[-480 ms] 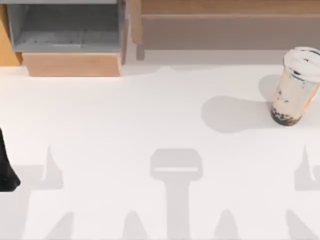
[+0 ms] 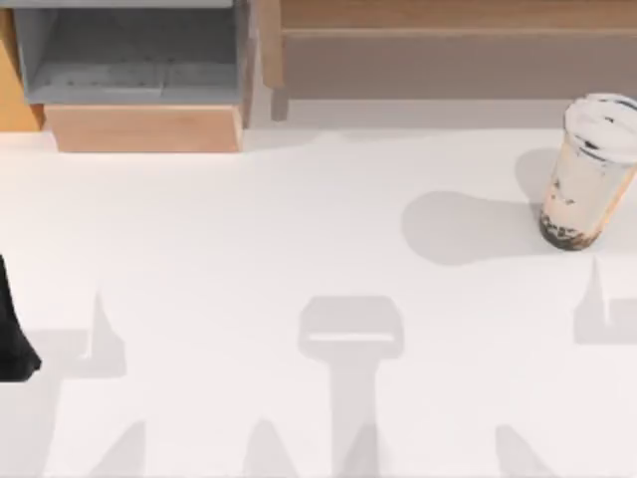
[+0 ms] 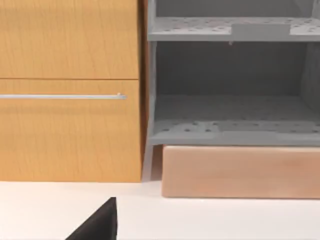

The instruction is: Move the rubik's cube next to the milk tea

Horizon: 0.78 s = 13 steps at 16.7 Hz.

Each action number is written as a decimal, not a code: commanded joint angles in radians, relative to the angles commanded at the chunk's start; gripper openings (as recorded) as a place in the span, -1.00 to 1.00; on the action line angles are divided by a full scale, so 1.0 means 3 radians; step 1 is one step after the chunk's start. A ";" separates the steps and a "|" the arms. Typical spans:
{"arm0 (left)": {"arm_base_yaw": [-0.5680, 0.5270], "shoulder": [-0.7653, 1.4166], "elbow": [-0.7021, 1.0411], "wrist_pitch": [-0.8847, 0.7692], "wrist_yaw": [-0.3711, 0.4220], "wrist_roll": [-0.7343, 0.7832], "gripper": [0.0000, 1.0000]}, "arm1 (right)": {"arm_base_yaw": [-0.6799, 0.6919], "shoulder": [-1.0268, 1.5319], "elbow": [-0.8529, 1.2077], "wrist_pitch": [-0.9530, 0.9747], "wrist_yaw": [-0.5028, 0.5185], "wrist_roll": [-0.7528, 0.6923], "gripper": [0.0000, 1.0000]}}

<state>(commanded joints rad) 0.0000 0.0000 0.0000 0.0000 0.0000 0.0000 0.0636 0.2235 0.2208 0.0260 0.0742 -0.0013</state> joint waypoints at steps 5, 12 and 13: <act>0.0000 0.0000 0.0000 0.0000 0.0000 0.0000 1.00 | 0.0353 0.1513 0.1399 0.0139 0.0390 0.0003 1.00; 0.0000 0.0000 0.0000 0.0000 0.0000 0.0000 1.00 | 0.0885 0.3888 0.3452 0.0329 0.0927 0.0023 1.00; 0.0000 0.0000 0.0000 0.0000 0.0000 0.0000 1.00 | 0.0948 0.4157 0.3691 0.0350 0.0991 0.0028 1.00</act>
<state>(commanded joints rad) 0.0000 0.0000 0.0000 0.0000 0.0000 0.0000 0.3479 1.4705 1.3281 0.1310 0.3715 0.0070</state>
